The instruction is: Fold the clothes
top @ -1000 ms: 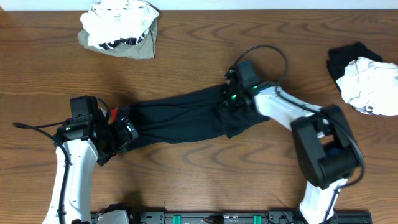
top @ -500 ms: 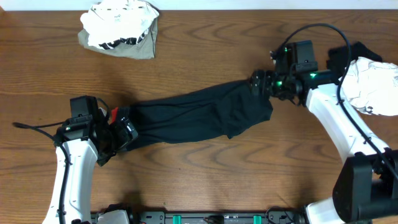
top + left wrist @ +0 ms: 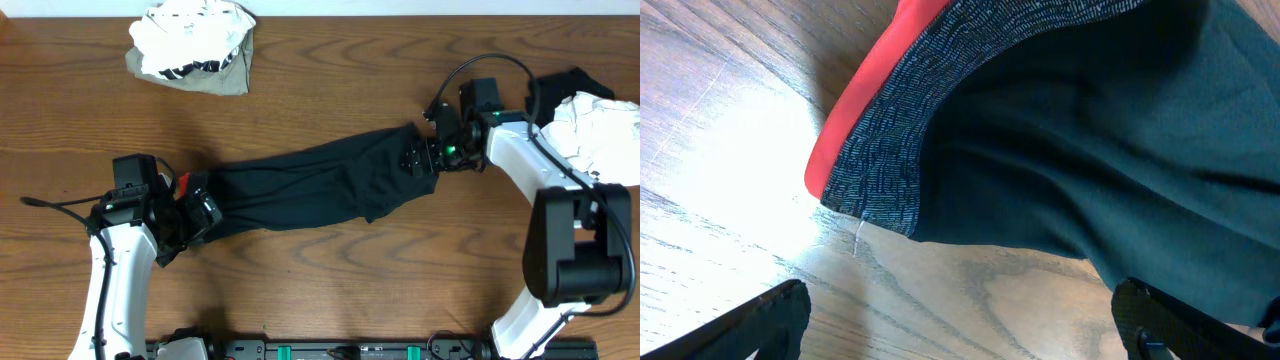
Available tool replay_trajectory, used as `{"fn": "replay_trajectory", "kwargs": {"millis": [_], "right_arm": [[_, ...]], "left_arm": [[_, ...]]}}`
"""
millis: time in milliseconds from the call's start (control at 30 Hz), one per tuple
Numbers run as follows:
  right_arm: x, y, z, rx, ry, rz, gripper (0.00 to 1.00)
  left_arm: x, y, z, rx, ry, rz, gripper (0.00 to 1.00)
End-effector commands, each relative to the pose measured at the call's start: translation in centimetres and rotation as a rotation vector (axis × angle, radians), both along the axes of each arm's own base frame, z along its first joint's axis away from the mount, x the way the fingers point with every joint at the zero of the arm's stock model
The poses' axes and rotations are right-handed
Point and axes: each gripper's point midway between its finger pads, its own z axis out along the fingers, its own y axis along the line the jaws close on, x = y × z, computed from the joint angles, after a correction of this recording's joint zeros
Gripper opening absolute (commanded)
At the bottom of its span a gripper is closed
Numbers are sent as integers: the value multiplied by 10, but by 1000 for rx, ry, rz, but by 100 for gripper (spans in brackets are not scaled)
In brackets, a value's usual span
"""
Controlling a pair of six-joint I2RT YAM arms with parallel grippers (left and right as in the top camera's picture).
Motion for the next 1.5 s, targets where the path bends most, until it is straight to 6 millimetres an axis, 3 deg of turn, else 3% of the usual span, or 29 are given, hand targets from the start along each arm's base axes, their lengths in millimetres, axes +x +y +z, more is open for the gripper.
{"fn": "replay_trajectory", "kwargs": {"millis": [0, 200, 267, 300, 400, 600, 667, 867, 1000, 1100, 1267, 1467], "right_arm": [[-3, 5, -10, 45, 19, 50, 99], [-11, 22, -16, 145, 67, 69, 98], [-13, 24, -17, 166, 82, 71, 92], [-14, 26, -17, 172, 87, 72, 83], [-18, 27, -17, 171, 101, 73, 41], [-17, 26, -17, 176, 122, 31, 8], [-15, 23, -16, 178, 131, 1, 1], [-9, -13, -13, 103, 163, -135, 1], [-10, -49, -1, -19, 143, -201, 1], [-11, -62, 15, -81, 107, -220, 1], [-18, -65, 47, -177, 35, -206, 1], [-32, -39, 65, -297, -3, -146, 3]], "left_arm": [[-4, -3, -5, -10, 14, -14, 98], [-2, -3, -4, -9, 8, -14, 98], [-2, -3, -4, -9, 8, -14, 98], [-2, -3, -4, -9, 8, -14, 98], [-2, -3, -4, -9, 9, -13, 98], [-2, -3, -4, -9, 9, -14, 98], [-3, -3, -4, -9, 10, -14, 98], [-3, -3, -5, -8, 11, -21, 98], [-3, -3, -5, -8, 11, -21, 98], [-3, -3, -5, -8, 10, -20, 98], [-2, -3, -5, -7, 7, -20, 98], [-2, -3, -5, -8, 7, -20, 98]]}}
